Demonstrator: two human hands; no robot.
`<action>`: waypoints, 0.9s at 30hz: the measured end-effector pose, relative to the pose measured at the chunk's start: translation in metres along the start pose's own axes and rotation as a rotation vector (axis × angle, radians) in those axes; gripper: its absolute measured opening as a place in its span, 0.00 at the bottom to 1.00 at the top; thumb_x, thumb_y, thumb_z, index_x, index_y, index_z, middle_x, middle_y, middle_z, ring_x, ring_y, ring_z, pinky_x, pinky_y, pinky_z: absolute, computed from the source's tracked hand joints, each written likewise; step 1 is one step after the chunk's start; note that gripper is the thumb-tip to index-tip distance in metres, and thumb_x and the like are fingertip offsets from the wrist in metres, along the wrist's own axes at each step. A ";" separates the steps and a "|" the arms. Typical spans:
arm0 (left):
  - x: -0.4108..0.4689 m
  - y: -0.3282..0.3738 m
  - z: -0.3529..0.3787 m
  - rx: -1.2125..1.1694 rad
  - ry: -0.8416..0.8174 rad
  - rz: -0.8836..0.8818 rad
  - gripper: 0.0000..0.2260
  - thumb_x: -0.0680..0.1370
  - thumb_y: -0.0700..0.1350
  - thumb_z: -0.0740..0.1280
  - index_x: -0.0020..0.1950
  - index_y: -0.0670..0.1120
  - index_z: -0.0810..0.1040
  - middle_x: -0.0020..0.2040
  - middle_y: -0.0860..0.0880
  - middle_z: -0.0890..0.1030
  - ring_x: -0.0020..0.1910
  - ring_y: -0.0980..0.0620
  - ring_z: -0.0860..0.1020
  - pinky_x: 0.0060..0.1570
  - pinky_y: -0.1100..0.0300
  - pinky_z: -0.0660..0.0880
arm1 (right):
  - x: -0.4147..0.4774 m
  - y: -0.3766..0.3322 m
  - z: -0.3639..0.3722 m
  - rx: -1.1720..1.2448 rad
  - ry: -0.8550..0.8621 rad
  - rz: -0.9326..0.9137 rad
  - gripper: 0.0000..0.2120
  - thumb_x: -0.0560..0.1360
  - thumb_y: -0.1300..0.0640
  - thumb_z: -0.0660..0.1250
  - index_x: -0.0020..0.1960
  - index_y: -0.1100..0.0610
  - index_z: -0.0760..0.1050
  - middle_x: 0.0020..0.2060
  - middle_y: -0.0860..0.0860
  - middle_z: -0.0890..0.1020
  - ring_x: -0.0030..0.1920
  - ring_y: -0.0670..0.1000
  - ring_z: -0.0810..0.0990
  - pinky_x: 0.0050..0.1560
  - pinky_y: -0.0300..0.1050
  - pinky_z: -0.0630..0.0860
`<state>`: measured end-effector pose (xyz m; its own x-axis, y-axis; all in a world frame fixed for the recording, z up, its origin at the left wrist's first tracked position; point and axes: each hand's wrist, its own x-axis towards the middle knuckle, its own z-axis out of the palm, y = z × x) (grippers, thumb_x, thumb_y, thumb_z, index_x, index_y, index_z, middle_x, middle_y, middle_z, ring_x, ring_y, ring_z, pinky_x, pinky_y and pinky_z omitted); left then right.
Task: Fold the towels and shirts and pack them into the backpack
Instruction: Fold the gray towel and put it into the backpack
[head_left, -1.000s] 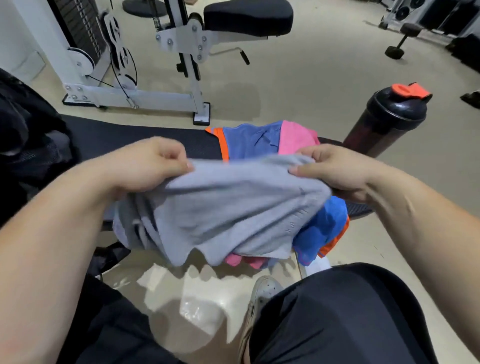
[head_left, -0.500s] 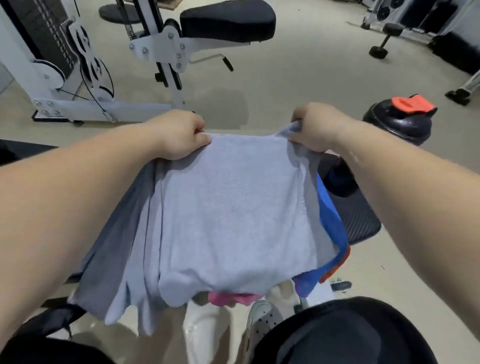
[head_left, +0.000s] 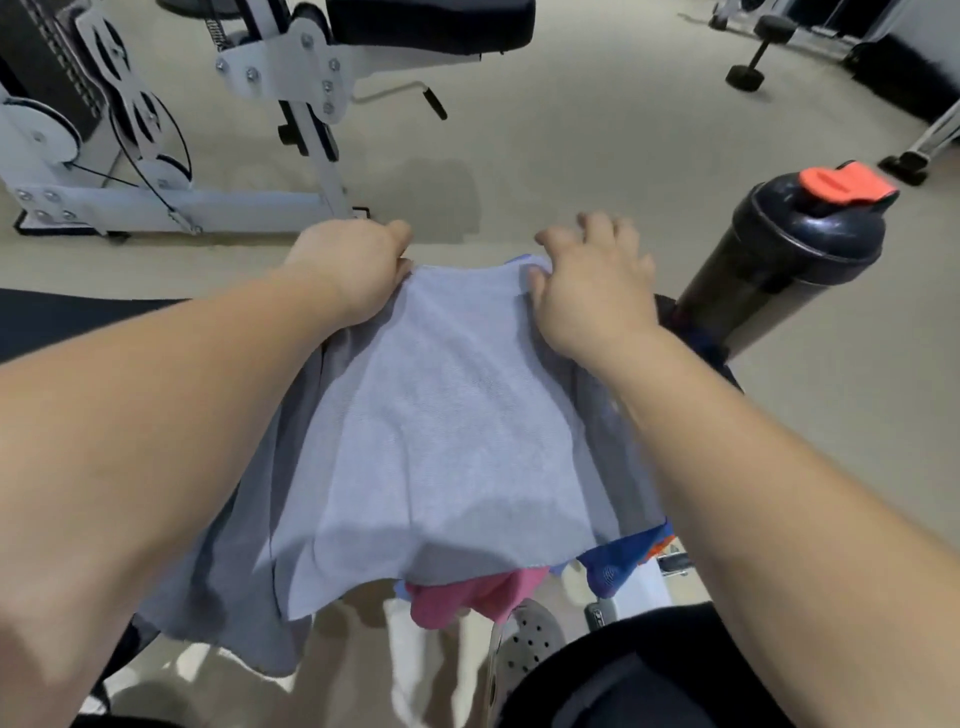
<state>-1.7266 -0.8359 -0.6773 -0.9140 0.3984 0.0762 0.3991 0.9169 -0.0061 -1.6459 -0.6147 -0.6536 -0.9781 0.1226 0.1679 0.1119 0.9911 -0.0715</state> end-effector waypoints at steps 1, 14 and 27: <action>-0.003 0.004 0.001 -0.037 0.024 -0.010 0.10 0.84 0.51 0.56 0.51 0.44 0.66 0.43 0.42 0.75 0.40 0.40 0.71 0.39 0.49 0.71 | -0.009 -0.011 -0.001 0.030 -0.030 -0.026 0.22 0.82 0.45 0.56 0.75 0.46 0.66 0.77 0.57 0.60 0.78 0.63 0.53 0.73 0.64 0.56; -0.150 -0.027 -0.022 -0.027 -0.157 -0.187 0.26 0.77 0.64 0.62 0.71 0.54 0.67 0.65 0.47 0.73 0.62 0.39 0.72 0.57 0.44 0.73 | -0.054 -0.014 0.041 0.071 -0.351 -0.080 0.40 0.74 0.23 0.46 0.81 0.39 0.44 0.81 0.51 0.38 0.79 0.60 0.31 0.73 0.72 0.34; -0.227 -0.066 -0.019 -0.120 -0.348 -0.528 0.14 0.74 0.59 0.71 0.45 0.51 0.73 0.45 0.51 0.77 0.45 0.49 0.75 0.43 0.54 0.72 | -0.097 -0.087 0.037 -0.078 -0.479 -0.410 0.37 0.75 0.24 0.42 0.80 0.36 0.39 0.80 0.48 0.34 0.78 0.61 0.29 0.71 0.74 0.33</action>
<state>-1.5444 -0.9876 -0.6755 -0.9517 -0.1022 -0.2897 -0.1238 0.9907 0.0572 -1.5672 -0.7144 -0.7002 -0.9119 -0.2867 -0.2937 -0.2940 0.9556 -0.0198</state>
